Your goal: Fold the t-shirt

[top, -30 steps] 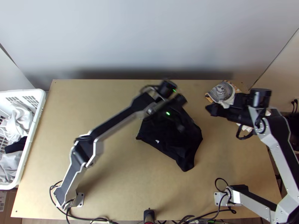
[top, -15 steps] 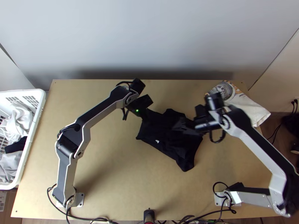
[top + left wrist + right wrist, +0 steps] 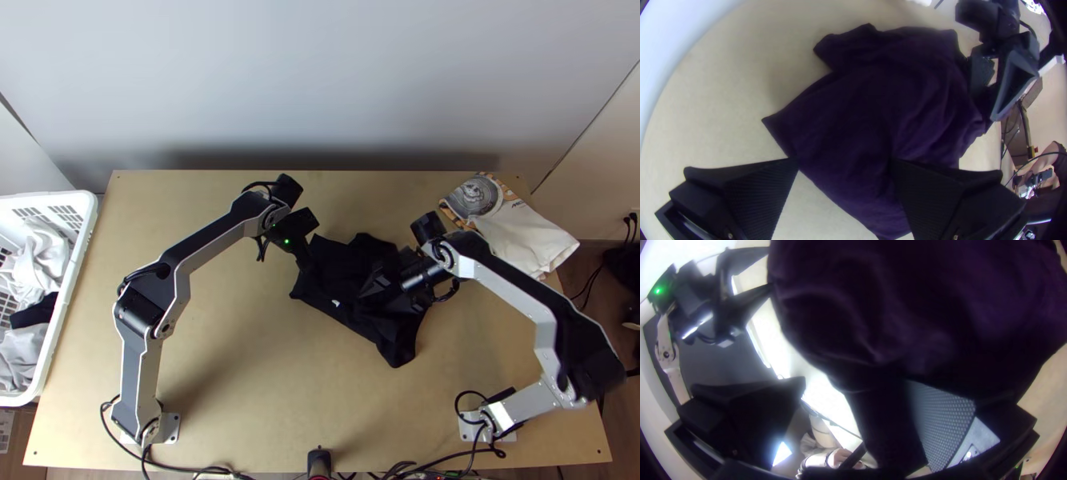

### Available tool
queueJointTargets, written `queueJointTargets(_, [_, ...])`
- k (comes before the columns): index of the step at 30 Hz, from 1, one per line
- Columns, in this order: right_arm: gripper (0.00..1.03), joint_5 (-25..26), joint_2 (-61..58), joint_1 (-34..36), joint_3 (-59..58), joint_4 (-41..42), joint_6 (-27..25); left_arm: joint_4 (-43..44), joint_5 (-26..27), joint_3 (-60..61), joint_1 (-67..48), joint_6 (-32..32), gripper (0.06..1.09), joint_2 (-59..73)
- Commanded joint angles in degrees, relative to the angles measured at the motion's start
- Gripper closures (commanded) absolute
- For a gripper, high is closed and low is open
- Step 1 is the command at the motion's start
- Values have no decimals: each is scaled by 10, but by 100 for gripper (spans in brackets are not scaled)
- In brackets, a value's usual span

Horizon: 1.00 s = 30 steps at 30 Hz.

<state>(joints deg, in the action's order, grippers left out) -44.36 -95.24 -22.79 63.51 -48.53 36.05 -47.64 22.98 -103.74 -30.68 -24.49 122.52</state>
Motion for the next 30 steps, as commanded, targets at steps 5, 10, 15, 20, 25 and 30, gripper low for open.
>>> queueJointTargets(5, [5,9,-73,73,-51,-86,-19,9,-6,5,11,1,10,-11])
queueJointTargets(10, [5,63,-74,110,-56,-140,-39,11,-6,5,11,1,10,-12])
queueJointTargets(15, [5,127,-43,127,-13,-188,-66,11,-6,6,11,1,10,-11])
queueJointTargets(20, [5,175,31,114,91,-185,-94,11,-6,8,16,2,10,-19])
queueJointTargets(25, [5,205,44,147,72,-155,-95,7,-6,28,18,5,10,-27])
queueJointTargets(30, [5,204,36,218,22,-126,-129,9,-6,43,22,16,10,-40])
